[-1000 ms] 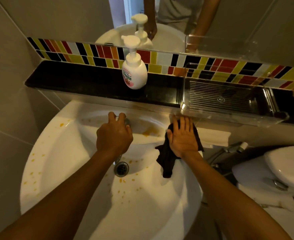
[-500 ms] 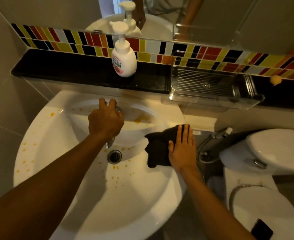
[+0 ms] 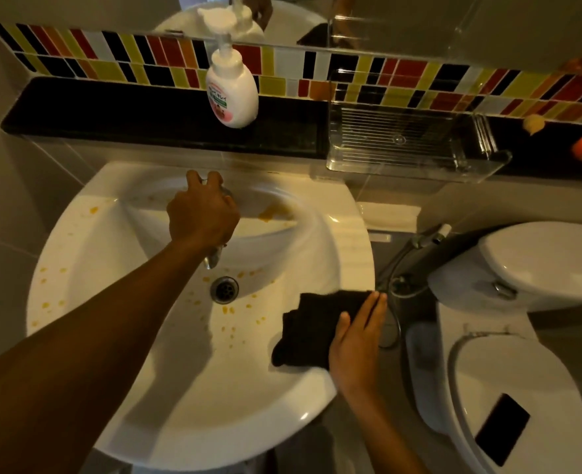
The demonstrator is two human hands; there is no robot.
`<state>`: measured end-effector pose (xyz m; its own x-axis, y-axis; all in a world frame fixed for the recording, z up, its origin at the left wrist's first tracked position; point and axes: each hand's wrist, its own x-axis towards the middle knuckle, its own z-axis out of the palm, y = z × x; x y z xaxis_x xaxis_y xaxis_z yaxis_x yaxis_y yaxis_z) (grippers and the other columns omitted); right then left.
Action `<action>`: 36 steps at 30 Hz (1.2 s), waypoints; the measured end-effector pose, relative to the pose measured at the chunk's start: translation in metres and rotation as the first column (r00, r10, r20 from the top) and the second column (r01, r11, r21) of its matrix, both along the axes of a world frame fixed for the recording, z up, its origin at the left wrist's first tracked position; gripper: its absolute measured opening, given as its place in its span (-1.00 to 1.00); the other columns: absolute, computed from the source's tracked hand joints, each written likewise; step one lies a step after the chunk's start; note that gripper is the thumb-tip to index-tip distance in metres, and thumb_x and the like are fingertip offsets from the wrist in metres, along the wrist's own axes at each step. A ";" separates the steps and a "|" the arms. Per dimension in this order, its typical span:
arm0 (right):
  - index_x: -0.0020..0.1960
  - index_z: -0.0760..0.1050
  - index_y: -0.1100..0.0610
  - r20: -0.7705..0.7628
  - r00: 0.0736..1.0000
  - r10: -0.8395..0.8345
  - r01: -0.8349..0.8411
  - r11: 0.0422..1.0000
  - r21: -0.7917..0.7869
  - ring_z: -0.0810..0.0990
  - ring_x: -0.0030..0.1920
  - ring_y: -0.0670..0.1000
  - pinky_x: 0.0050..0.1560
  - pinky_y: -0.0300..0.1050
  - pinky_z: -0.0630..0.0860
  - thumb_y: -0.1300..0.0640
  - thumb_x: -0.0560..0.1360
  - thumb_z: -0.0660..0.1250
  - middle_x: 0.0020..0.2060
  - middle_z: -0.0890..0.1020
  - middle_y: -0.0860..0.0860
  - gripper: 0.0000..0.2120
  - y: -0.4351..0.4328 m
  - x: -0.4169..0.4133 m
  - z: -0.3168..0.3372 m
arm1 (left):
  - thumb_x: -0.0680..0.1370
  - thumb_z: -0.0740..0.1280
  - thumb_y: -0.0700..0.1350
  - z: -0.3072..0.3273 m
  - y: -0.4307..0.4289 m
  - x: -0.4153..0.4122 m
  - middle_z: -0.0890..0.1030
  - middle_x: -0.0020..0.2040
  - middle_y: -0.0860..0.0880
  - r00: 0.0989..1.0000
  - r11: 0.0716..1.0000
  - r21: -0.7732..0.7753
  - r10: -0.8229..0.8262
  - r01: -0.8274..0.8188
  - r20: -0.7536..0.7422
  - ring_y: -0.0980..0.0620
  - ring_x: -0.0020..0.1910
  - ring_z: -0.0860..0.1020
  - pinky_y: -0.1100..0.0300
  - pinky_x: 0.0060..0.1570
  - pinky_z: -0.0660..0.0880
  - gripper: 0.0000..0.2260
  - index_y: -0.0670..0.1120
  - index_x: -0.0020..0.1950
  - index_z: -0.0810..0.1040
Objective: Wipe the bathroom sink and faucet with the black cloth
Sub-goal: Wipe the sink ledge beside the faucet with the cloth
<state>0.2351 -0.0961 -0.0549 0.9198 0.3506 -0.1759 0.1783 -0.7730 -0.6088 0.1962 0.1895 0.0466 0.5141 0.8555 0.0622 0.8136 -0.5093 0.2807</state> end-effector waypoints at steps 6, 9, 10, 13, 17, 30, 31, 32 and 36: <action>0.56 -0.14 0.13 0.152 0.962 0.225 -0.202 0.968 -0.149 -0.08 0.55 0.10 0.53 0.07 -0.03 -0.07 0.63 -0.06 0.57 -0.01 0.11 -0.41 0.062 0.109 -0.001 | 0.56 0.19 0.02 0.003 -0.001 -0.001 0.41 0.26 -0.18 1.000 1.000 -0.015 -0.014 0.014 0.020 -0.21 -0.11 0.56 0.00 -0.14 0.53 -0.69 -0.06 0.26 0.41; 0.54 -0.14 0.15 0.259 0.874 0.412 -0.330 0.893 -0.308 -0.13 0.55 0.07 0.53 0.02 -0.16 -0.06 0.63 -0.17 0.56 -0.05 0.11 -0.44 0.099 0.137 -0.003 | 0.57 0.19 0.00 0.006 -0.003 -0.001 0.41 0.25 -0.18 0.999 0.999 -0.030 -0.013 0.014 0.033 -0.20 -0.12 0.56 -0.04 -0.10 0.56 -0.70 -0.07 0.27 0.41; 0.54 -0.14 0.15 0.291 0.839 0.460 -0.353 0.866 -0.353 -0.13 0.55 0.06 0.53 0.02 -0.18 -0.06 0.62 -0.20 0.56 -0.05 0.10 -0.45 0.111 0.142 -0.003 | 0.57 0.19 0.00 0.007 -0.003 -0.001 0.41 0.25 -0.18 0.999 0.999 -0.032 -0.015 0.016 0.030 -0.20 -0.11 0.56 -0.05 -0.08 0.55 -0.69 -0.07 0.28 0.41; 0.54 -0.14 0.15 0.325 0.760 0.563 -0.410 0.803 -0.432 -0.13 0.55 0.07 0.54 0.03 -0.16 -0.04 0.61 -0.21 0.56 -0.04 0.09 -0.45 0.143 0.146 -0.005 | 0.57 0.19 0.00 0.011 -0.006 0.000 0.42 0.25 -0.17 1.000 0.999 -0.045 0.002 0.000 0.025 -0.20 -0.08 0.55 -0.06 -0.04 0.53 -0.68 -0.06 0.30 0.40; 0.54 -0.16 0.14 0.313 0.704 0.637 -0.499 0.758 -0.421 -0.13 0.55 0.06 0.54 0.00 -0.18 -0.03 0.63 -0.17 0.57 -0.05 0.09 -0.46 0.169 0.153 -0.006 | 0.58 0.19 0.00 0.013 -0.007 0.002 0.41 0.27 -0.17 1.000 0.998 -0.060 0.019 -0.018 0.010 -0.20 -0.05 0.55 -0.05 -0.01 0.53 -0.67 -0.06 0.32 0.40; 0.55 -0.11 0.10 0.322 0.705 0.632 -0.487 0.762 -0.428 -0.13 0.55 0.14 0.54 0.10 -0.14 -0.18 0.59 -0.19 0.56 -0.02 0.12 -0.38 0.142 0.147 -0.003 | 0.58 0.20 0.01 0.014 -0.005 0.002 0.40 0.30 -0.15 1.000 0.997 -0.072 0.016 -0.016 -0.008 -0.18 -0.03 0.56 -0.03 -0.02 0.57 -0.66 -0.04 0.34 0.38; 0.55 -0.13 0.11 0.325 0.709 0.626 -0.478 0.765 -0.431 -0.15 0.55 0.15 0.54 0.10 -0.18 -0.17 0.59 -0.21 0.56 -0.04 0.12 -0.38 0.144 0.144 -0.005 | 0.58 0.20 0.01 0.013 -0.005 0.002 0.40 0.30 -0.15 1.000 0.997 -0.077 0.018 -0.018 -0.004 -0.19 -0.03 0.56 -0.03 -0.02 0.57 -0.66 -0.04 0.34 0.39; 0.55 -0.14 0.11 0.334 0.713 0.616 -0.467 0.773 -0.430 -0.15 0.55 0.15 0.53 0.10 -0.20 -0.17 0.59 -0.23 0.56 -0.04 0.12 -0.38 0.147 0.139 -0.007 | 0.58 0.20 0.01 0.014 -0.005 0.002 0.40 0.29 -0.15 1.000 0.997 -0.080 0.015 -0.015 -0.001 -0.19 -0.03 0.56 -0.04 -0.02 0.57 -0.66 -0.04 0.33 0.39; 0.55 -0.13 0.10 0.376 0.655 0.655 -0.498 0.749 -0.437 -0.12 0.56 0.09 0.54 0.10 -0.17 -0.14 0.60 -0.26 0.56 0.02 0.06 -0.41 0.157 0.129 -0.011 | 0.58 0.18 0.01 0.013 -0.004 0.001 0.42 0.27 -0.14 1.000 0.998 -0.060 0.006 -0.006 0.001 -0.17 -0.10 0.56 -0.03 -0.05 0.57 -0.69 -0.04 0.30 0.40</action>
<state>0.3643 0.0608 -0.0657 0.5277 0.8480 0.0492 0.8478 -0.5222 -0.0921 0.1976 0.1853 0.0592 0.5090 0.8607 0.0113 0.8161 -0.4868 0.3115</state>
